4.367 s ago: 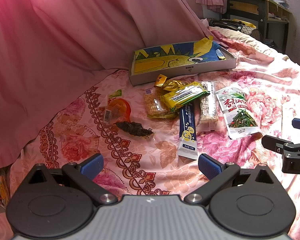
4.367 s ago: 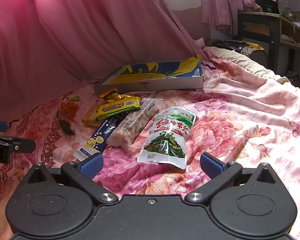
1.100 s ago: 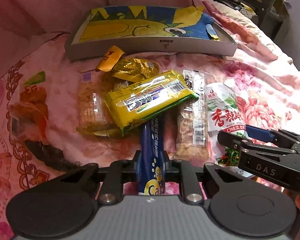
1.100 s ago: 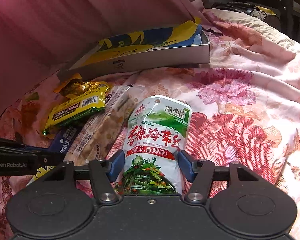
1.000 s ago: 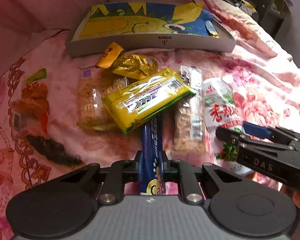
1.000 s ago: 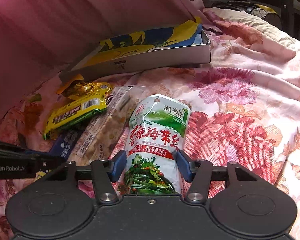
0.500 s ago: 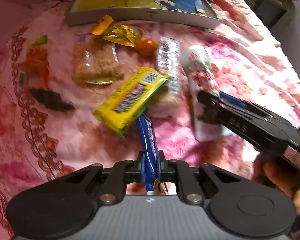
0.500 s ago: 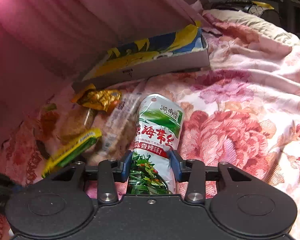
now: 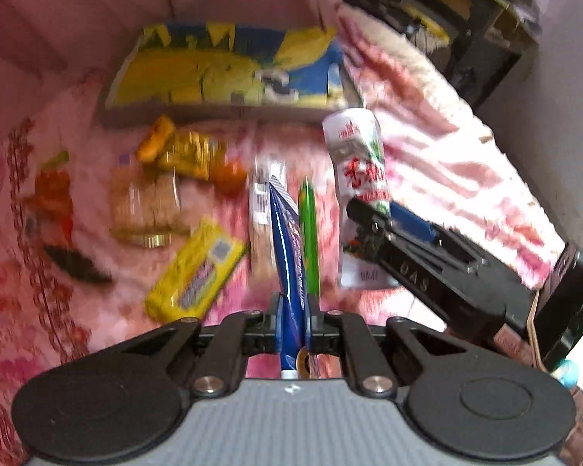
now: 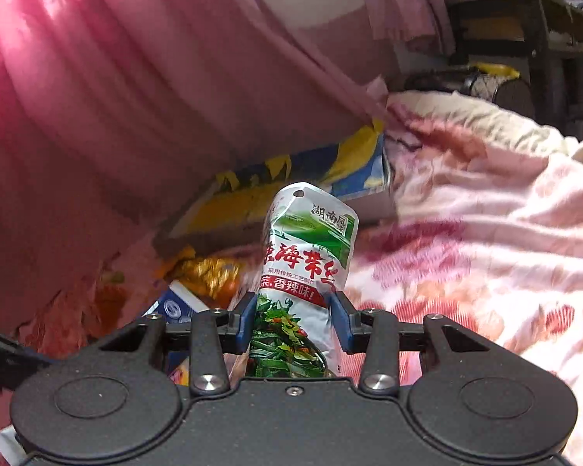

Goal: Organize snacks
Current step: 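Lift the blue tube with the left tool while the right tool carries the seaweed bag toward the box, then lower the blue tube into the box with the left tool while the right tool releases the seaweed bag there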

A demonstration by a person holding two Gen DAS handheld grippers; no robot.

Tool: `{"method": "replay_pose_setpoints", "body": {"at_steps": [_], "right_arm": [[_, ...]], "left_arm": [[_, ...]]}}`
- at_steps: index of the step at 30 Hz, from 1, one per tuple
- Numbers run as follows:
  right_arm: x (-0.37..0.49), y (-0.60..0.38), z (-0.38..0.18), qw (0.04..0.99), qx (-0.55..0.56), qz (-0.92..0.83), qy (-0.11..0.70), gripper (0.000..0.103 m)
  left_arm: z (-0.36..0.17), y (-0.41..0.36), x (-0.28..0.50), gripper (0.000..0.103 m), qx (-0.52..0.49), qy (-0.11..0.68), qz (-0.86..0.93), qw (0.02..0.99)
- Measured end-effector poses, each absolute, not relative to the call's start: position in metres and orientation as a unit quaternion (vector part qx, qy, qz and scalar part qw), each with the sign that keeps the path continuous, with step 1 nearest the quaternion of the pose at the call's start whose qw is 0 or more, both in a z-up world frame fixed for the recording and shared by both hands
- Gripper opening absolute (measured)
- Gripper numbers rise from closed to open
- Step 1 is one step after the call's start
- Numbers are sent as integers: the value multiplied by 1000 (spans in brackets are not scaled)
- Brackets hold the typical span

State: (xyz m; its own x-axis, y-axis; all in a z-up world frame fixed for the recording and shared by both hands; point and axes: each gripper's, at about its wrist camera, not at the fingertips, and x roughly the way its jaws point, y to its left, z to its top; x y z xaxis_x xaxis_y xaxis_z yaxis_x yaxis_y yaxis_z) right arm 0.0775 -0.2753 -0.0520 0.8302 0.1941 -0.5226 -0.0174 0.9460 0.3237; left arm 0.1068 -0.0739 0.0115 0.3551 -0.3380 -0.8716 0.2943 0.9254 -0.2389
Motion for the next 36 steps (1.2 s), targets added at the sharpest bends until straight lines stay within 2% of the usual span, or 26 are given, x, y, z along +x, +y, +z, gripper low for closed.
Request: {"method": "replay_pose_setpoints", "body": {"at_steps": [5,10,16,23,36], "right_arm": [[102,-282,-46,951,167,55,255,43],[140,-289,-41,967,156,50,197,43],[194,-295,-47,976,136,32,166,43],[243,-297,-59,983,101,36,151,43],[297,-282,-86,971,59,47,226,44]], "left_arm": [[24,-84,136,10,-18,485,-187,854],[35,-97,178,11,-9,399,-164,902],[25,-117,244,11,-18,339,-133,931],[-7,-124,311,11,-81,333,-111,933],[-71,-106,351,11,-131,393,-71,907]]}}
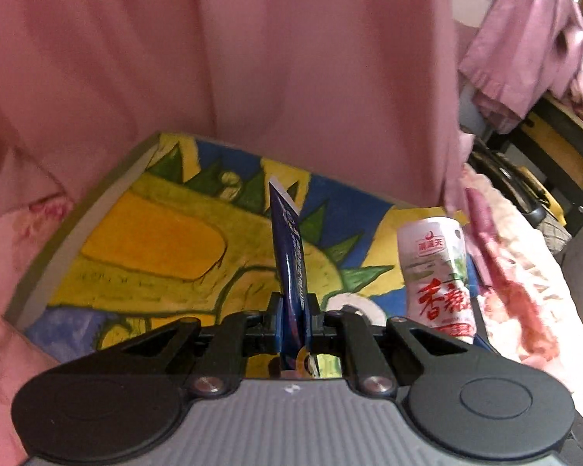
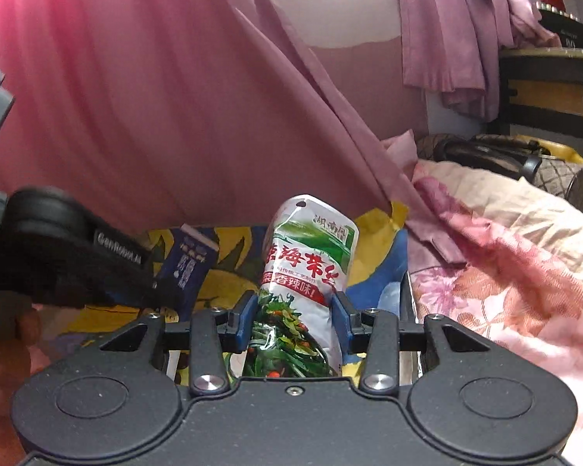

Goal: Organize snacks
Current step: 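Lower the blue tube into the box with the left tool while the right tool releases the seaweed bag there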

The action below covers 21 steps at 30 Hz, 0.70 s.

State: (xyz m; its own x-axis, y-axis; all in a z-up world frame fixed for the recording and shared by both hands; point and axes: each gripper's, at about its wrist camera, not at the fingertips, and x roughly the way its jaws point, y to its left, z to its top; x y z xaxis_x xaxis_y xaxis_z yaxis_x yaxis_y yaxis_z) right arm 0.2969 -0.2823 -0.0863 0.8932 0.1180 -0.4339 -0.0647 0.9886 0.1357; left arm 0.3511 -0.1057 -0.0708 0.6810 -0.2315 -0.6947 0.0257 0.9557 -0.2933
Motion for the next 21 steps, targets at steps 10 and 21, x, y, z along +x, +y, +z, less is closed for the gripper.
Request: {"method": "replay_pose_setpoints", "body": {"at_steps": [10,21], "right_arm": [[309,-288,-101,961,71,39,263,48],[305,-288,-96,964,67,41,255,75]], "left_arm": [[-85,-101,357,13,-134,419,-51,897],[-76,-95,346,75,-127,412,-6,902]]}}
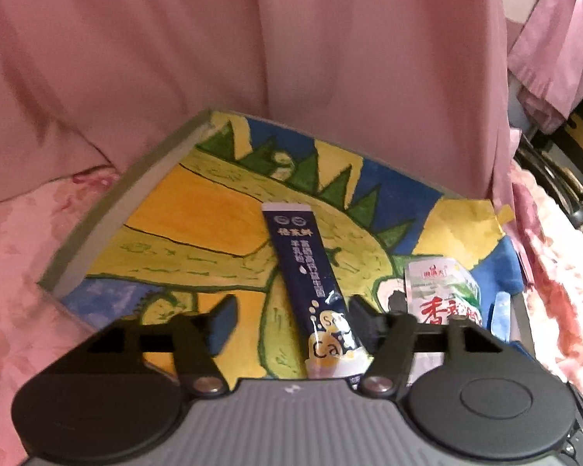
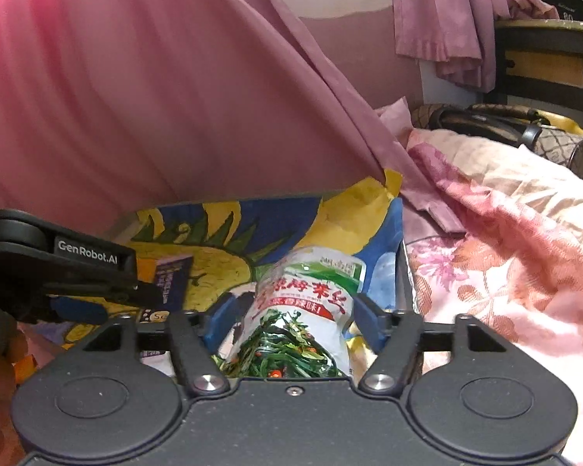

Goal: Organize snacks
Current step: 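Lower the blue tube into the box with the left tool while the right tool releases the seaweed bag there, then withdraw both open tools from the box back toward the snacks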

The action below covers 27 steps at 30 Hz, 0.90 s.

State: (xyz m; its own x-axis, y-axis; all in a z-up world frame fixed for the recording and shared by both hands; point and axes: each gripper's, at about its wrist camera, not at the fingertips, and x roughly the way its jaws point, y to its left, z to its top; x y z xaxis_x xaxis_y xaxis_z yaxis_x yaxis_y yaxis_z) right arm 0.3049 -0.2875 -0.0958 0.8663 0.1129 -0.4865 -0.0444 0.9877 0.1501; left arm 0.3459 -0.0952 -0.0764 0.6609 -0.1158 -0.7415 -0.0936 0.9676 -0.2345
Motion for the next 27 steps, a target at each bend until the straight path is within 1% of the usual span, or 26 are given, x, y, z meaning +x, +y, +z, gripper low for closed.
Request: {"method": "replay_pose_setpoints", "body": {"at_steps": [2,4,7,10,14,22,27], "right_arm": [[298,-287,-90,967,65,42,244,81],[290,-287,-82,970,62,37,232,85],[274,-289,-69,974,68,32,214,91],[253,-292,-55,978,77,24,194,97],[223,-294,-34,982,80,20,172,102],[152,-290,4,988,88,17,122,102],[112,-275,17,992,78,23,102,102]], "left_arm": [[-69,-93,339,81,-124,405,-5,906],[-61,-90,330,91,-119,392,0,912],[-44,-85,314,100,-114,370,4,922],[-26,-77,295,102,-108,348,4,931],[-4,-68,265,103,-83,319,13,944],[25,-49,195,103,-54,281,20,958],[38,-39,149,103,-20,265,14,964]]}}
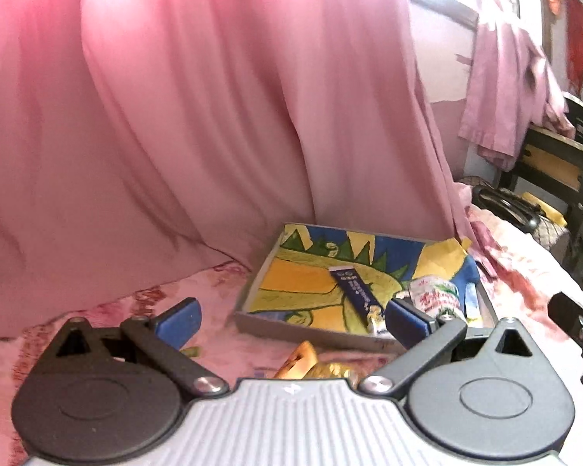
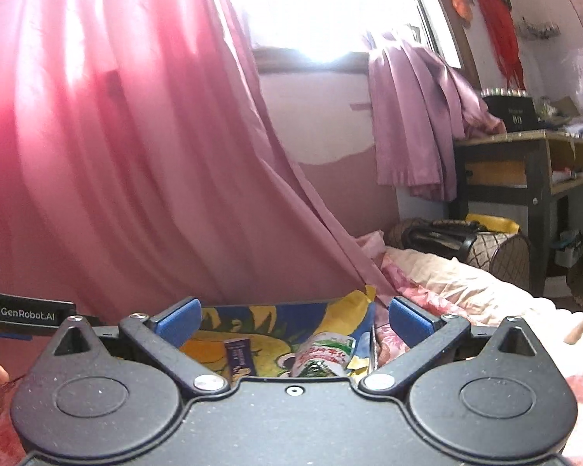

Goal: Organize snacks
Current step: 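Withdraw both open tools from the box back toward the snacks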

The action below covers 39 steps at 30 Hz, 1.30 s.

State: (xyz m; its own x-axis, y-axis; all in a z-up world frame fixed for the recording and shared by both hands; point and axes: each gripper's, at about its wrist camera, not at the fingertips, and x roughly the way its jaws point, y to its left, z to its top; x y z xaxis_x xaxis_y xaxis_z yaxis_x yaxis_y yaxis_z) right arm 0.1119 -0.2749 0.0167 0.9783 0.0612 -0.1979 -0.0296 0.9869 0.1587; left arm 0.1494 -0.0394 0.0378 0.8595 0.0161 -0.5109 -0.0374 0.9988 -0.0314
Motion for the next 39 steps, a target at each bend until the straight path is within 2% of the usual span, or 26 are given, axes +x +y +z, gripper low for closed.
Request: {"method": "replay_pose_setpoints", "body": {"at_steps": [17,25,39], "right_arm": [[0,-210,1,992,46,26,115,102],[-22,-188,-21,985,34,27,168,102],[-12,-168,-55,970,5,51,237,102]], "left_arm": [[30,24,36,103,-1,267,10,964],[2,42,20,103,5,281,6,960],[-40,34,19,103,54,324,-19,944]]}}
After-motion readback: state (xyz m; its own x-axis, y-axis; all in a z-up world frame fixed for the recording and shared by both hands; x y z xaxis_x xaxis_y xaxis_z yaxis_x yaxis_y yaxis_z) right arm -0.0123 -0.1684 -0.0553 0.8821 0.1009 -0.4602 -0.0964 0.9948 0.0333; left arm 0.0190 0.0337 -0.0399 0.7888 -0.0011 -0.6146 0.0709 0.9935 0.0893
